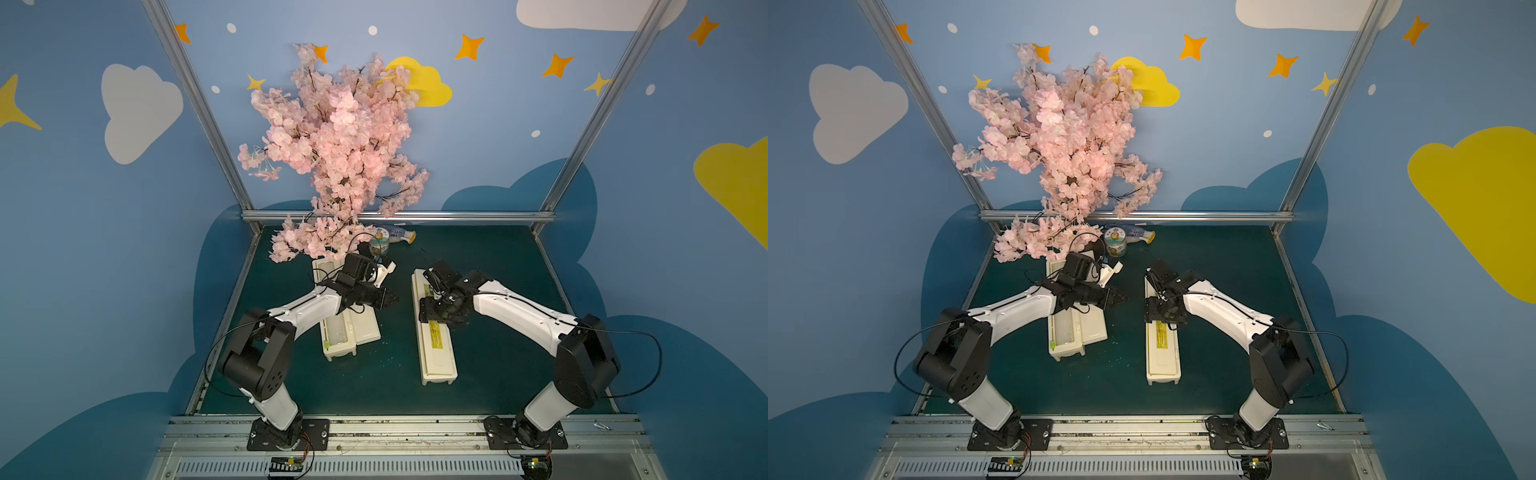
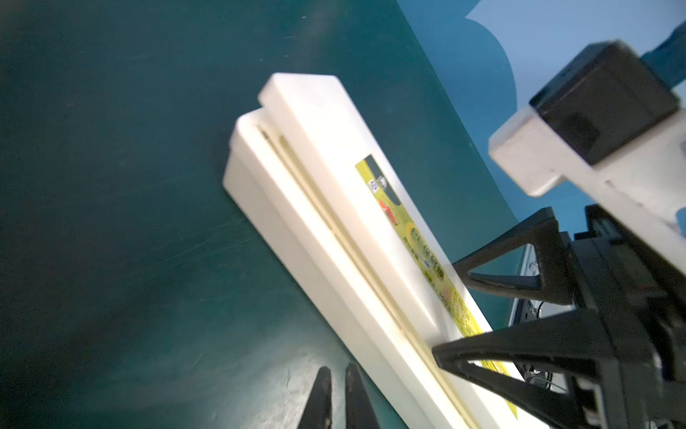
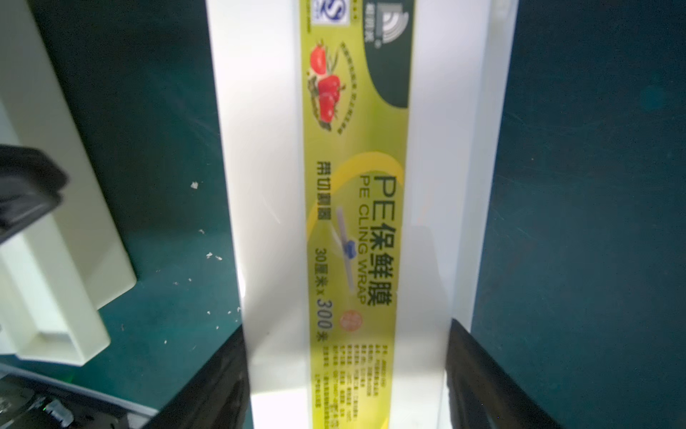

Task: Put plastic wrap rolls into dispensers
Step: Open the lid of the plastic wrap cutting box.

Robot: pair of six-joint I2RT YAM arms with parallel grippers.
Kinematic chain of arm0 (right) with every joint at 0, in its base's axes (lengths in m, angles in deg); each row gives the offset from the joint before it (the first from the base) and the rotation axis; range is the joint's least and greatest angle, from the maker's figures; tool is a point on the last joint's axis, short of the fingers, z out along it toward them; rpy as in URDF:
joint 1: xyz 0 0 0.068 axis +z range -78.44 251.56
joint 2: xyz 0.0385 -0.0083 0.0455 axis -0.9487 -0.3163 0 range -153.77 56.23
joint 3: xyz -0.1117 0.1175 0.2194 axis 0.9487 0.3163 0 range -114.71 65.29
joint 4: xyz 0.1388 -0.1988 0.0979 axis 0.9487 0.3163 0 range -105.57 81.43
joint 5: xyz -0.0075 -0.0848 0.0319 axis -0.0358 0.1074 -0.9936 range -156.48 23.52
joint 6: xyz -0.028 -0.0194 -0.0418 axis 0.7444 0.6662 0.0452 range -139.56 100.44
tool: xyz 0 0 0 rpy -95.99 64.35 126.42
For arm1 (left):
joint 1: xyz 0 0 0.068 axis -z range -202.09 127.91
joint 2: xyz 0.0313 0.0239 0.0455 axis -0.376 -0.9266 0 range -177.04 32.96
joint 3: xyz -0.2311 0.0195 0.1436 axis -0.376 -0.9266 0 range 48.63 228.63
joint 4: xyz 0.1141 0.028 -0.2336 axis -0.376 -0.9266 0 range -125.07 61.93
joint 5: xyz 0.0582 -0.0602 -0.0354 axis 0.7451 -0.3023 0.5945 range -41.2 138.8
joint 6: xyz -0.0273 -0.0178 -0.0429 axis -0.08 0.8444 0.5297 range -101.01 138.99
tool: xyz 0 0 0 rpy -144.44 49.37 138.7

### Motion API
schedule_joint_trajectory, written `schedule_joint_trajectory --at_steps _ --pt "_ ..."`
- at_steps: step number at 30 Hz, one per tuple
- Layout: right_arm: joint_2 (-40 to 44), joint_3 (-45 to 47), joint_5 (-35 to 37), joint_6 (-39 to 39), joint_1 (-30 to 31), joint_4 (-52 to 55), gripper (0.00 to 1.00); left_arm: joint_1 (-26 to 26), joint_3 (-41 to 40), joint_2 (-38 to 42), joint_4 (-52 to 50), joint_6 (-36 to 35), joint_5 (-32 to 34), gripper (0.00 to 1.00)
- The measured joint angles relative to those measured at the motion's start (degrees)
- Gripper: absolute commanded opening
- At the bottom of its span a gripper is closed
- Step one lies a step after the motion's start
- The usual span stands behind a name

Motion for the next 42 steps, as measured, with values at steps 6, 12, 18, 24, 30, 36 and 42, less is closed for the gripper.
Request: schedule_joint_trajectory --at_steps 6,12,18,24,30,36,42 --pt "4.5 4.0 -6.1 3.6 -3.9 -3.3 0.38 4.7 7.3 -6.4 0.6 0.5 -1.1 0.03" --pt "8.2 7.1 -10.1 5.0 -7.8 -4.7 0.38 5.8 10.5 -11.6 2.1 3.8 -1.2 0.03" --pt "9.3 8.2 -14.9 6.8 -10.9 -6.0 0.40 6.6 11.3 -13.3 2.3 5.7 -0.9 0.03" --pt "9.3 9.3 -18.9 8.6 -13.2 -7.0 0.44 8.7 15.6 -15.2 2.4 7.4 -0.6 0.03" --pt "9.7 12.1 -23.3 9.7 -17.6 -9.9 0.86 9.6 19.5 -18.5 2.1 8.3 -0.2 0.03" --pt "11.0 12.7 -27.4 12.3 -21.9 -11.8 0.87 10.9 25.4 -21.2 2.0 8.4 -1.4 0.03" --pt "15.5 11.3 -28.9 13.5 -26.2 -12.3 0.87 11.9 31.7 -23.1 0.3 8.1 -2.2 0.04"
